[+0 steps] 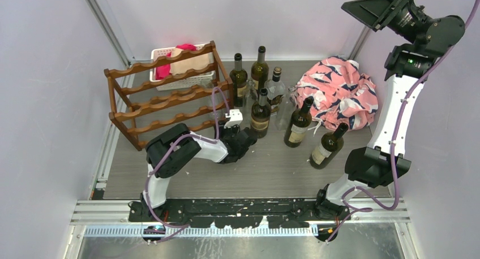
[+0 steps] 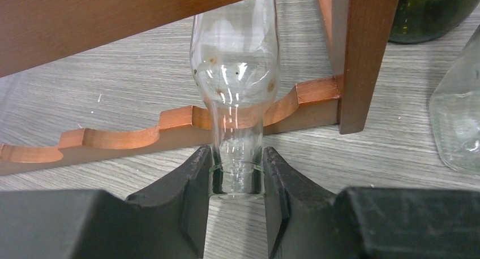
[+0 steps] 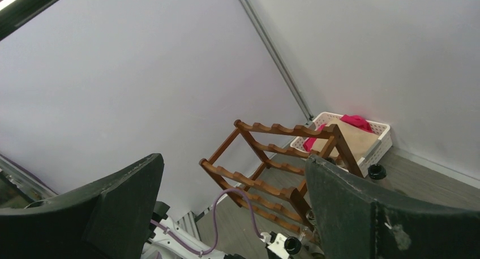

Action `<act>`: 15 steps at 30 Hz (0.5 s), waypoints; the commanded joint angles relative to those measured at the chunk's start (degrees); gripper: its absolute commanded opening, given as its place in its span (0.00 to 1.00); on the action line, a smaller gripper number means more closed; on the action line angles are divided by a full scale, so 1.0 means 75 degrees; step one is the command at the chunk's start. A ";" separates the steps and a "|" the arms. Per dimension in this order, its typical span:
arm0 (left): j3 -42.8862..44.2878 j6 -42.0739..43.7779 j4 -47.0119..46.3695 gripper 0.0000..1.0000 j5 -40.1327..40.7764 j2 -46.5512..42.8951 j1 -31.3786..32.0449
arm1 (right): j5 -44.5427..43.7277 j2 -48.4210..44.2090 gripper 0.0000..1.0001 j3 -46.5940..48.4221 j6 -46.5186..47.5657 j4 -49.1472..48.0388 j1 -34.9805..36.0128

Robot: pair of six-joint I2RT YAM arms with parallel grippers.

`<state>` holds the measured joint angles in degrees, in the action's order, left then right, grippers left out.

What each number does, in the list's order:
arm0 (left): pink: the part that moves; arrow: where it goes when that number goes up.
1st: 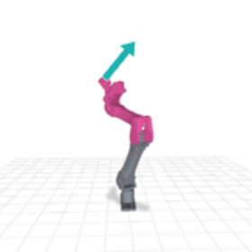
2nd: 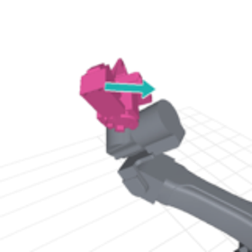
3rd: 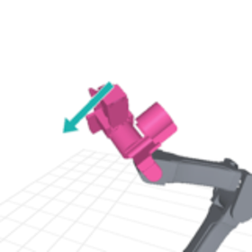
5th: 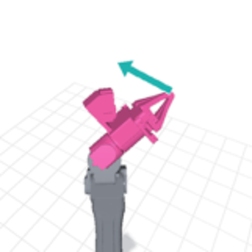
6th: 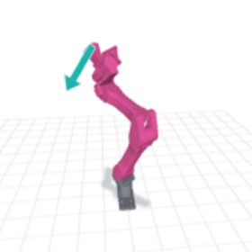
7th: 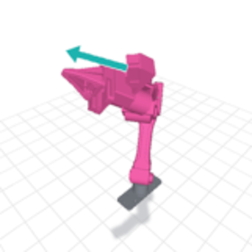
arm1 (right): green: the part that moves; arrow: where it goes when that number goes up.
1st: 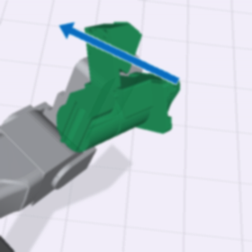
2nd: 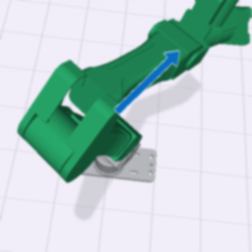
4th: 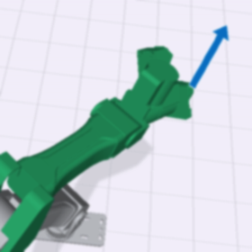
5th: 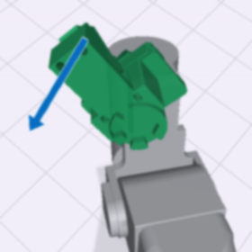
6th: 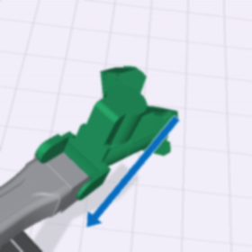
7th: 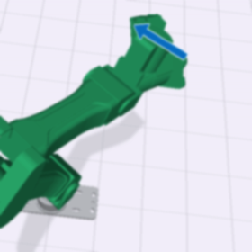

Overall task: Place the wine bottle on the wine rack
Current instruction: Adjust the wine bottle in the wine rack.

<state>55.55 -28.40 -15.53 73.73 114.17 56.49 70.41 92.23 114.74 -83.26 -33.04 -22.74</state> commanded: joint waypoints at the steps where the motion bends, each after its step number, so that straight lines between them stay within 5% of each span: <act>1: 0.0170 0.0267 -0.0298 0.00 -0.0231 0.0209 0.0052 | 0.0004 -0.0215 1.00 0.0258 0.1037 0.1016 -0.0026; 8: 0.0175 0.1136 -0.1014 0.00 -0.0140 0.0385 0.0037 | -0.0029 -0.0232 1.00 0.0527 0.2352 0.2659 -0.0021; 15: 0.0124 0.1834 -0.1609 0.00 0.0090 0.0534 0.0038 | -0.0037 -0.0193 1.00 0.0528 0.2396 0.2717 -0.0015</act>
<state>55.77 -18.79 -21.50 74.98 116.92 56.12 70.41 92.23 116.36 -67.42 -13.56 -22.74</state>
